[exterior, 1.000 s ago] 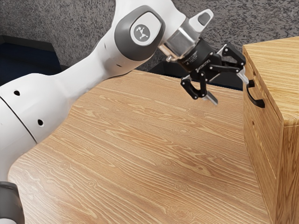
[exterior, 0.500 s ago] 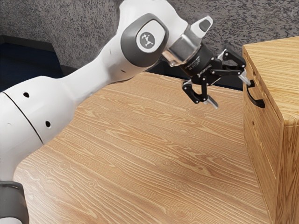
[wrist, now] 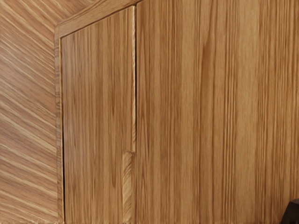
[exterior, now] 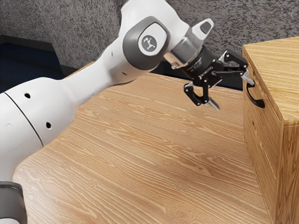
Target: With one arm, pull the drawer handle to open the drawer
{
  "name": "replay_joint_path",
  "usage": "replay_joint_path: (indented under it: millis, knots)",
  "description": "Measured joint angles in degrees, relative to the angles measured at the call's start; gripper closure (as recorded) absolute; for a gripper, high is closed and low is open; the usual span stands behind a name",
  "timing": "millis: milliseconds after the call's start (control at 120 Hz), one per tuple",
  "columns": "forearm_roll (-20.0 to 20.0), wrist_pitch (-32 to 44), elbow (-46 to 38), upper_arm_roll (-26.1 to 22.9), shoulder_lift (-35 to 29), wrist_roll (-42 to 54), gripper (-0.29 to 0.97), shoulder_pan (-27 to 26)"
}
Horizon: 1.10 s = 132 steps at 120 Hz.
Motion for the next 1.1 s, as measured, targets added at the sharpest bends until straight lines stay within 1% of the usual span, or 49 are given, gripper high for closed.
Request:
replay_joint_path:
  millis: [200, 425, 583, 700, 783, 942, 1100]
  knots:
    - [-0.18, 0.14, -1.07, 0.07, -0.93, -0.33, 0.03, -0.69]
    - [-0.12, 0.06, -4.21, 0.07, -3.16, -0.57, 0.03, -1.11]
    - [0.02, 0.05, -8.93, 0.45, -7.11, -0.59, 0.12, -0.98]
    - [0.08, 0.06, -10.5, 0.49, -8.06, -0.59, 0.17, -0.92]
    - [0.09, 0.06, -12.29, 0.61, -9.41, -0.47, 0.2, -0.86]
    - [0.19, 0.07, -17.93, 1.98, -13.96, -0.15, 0.23, -0.86]
    - [0.72, 0.11, -21.98, 2.34, -17.98, 0.26, 0.24, -0.69]
